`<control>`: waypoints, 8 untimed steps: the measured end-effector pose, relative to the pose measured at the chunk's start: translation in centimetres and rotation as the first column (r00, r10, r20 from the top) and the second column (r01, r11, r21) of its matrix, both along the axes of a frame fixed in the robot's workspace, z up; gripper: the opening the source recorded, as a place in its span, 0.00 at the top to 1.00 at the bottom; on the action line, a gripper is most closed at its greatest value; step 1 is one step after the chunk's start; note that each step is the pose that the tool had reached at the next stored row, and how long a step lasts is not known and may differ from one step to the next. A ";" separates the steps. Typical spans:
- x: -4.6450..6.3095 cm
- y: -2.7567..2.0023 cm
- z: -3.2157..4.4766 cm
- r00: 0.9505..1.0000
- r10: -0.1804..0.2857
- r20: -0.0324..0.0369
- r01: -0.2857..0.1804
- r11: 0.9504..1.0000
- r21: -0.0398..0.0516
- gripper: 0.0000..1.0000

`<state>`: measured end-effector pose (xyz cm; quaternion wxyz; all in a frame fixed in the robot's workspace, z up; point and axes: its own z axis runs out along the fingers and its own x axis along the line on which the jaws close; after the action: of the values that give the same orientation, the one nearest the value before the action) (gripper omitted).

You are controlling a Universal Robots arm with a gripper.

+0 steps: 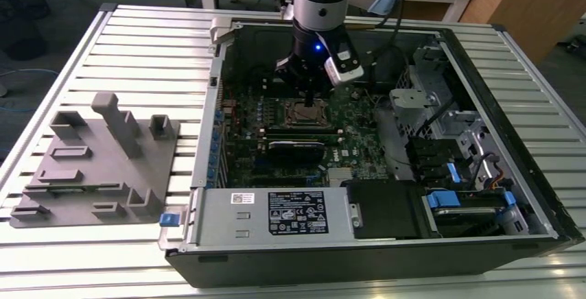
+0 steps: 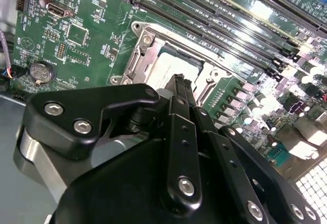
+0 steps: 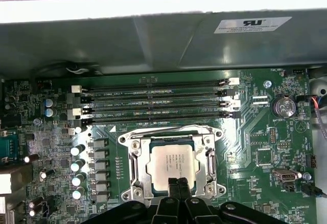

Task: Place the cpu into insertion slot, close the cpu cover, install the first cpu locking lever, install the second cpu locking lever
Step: 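Install the second cpu locking lever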

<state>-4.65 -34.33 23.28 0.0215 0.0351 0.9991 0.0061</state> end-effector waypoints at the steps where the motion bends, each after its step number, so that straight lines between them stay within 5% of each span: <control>1: 0.0 0.00 0.04 1.000 0.000 0.000 0.000 1.000 0.000 0.90; 8: 0.0 0.00 0.21 1.000 0.000 0.000 0.000 1.000 0.000 0.90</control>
<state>-4.65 -34.34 23.49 0.0213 0.0351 0.9991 0.0059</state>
